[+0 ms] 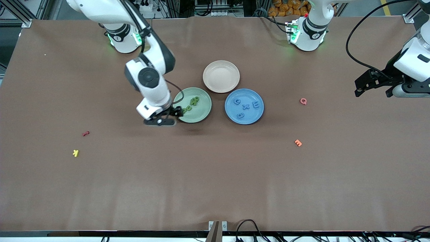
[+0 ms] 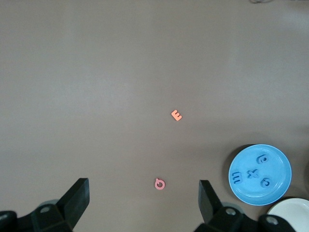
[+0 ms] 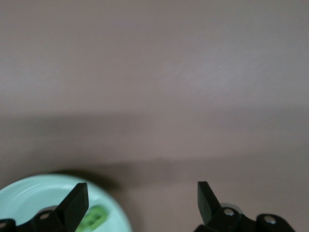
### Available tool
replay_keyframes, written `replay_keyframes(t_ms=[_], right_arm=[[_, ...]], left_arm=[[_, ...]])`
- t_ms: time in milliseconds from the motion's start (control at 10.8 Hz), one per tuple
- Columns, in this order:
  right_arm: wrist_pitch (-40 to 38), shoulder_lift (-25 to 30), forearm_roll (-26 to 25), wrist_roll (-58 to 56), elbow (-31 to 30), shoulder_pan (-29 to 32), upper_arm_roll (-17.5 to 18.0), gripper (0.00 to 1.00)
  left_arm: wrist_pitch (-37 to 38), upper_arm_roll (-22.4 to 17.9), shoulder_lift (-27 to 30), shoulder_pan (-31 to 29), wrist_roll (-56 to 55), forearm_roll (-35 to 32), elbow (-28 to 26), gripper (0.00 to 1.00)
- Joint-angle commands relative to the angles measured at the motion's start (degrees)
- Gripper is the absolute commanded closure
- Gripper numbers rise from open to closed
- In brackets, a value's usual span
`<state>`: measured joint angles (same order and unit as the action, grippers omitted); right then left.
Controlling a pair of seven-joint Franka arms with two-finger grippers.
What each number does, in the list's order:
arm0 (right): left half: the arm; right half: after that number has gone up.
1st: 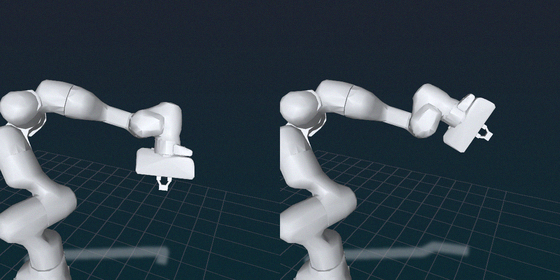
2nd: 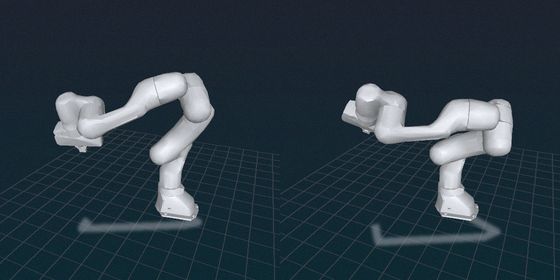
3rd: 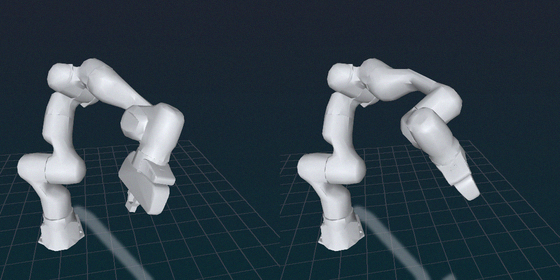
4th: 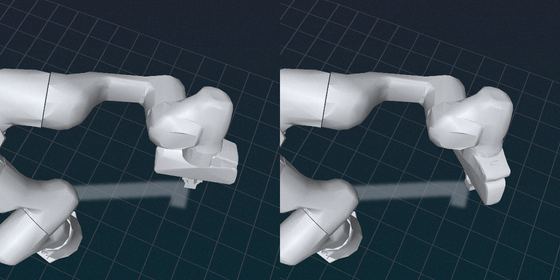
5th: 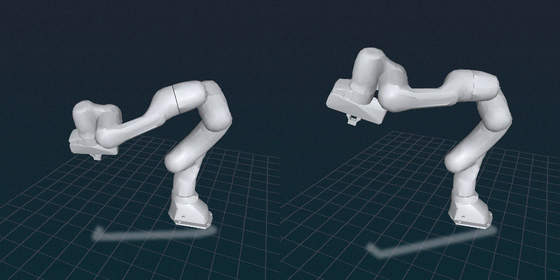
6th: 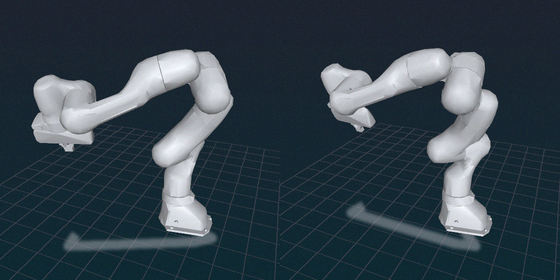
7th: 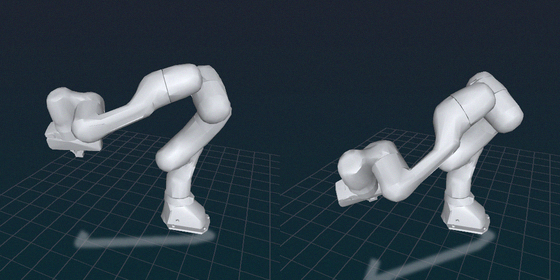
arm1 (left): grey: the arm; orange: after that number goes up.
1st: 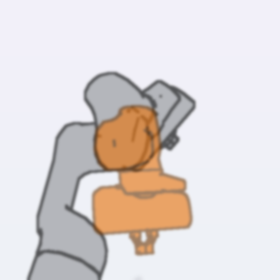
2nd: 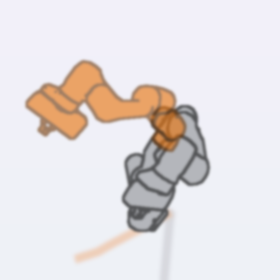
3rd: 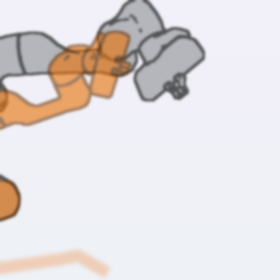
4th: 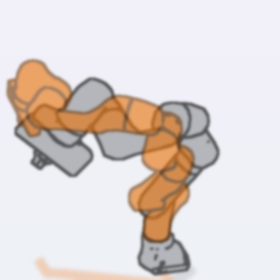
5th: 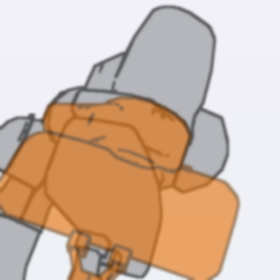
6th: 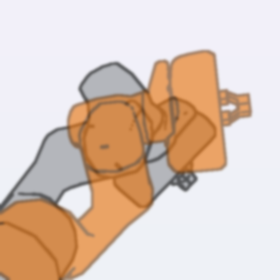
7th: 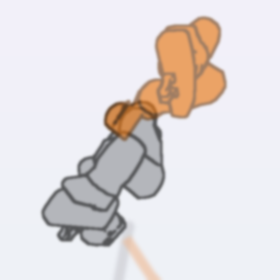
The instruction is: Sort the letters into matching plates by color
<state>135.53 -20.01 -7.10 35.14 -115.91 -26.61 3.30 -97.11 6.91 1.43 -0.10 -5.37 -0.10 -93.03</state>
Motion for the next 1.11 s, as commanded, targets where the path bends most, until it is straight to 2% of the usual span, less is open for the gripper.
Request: replay_keyframes(t_ms=[0, 555, 740, 1018], right_arm=[[0.35, 0.24, 0.59, -7.86, 1.29, 1.89, -6.01, 0.00], [0.35, -0.12, 0.59, -27.55, 2.00, 20.95, -5.85, 0.00], [0.43, -0.56, 0.59, -32.21, 2.44, 27.28, -4.54, 0.00], [0.17, -0.74, 0.77, -34.78, 2.53, 31.00, -4.70, 0.00]], left_arm=[[0.60, -0.05, 0.06, -0.25, 0.45, 1.06, 0.39, 0.00], [0.60, -0.05, 0.06, -0.25, 0.45, 1.06, 0.39, 0.00], [0.60, -0.05, 0.06, -0.25, 0.45, 0.98, 0.39, 0.00], [0.60, -0.05, 0.06, -0.25, 0.45, 0.98, 0.39, 0.00]])
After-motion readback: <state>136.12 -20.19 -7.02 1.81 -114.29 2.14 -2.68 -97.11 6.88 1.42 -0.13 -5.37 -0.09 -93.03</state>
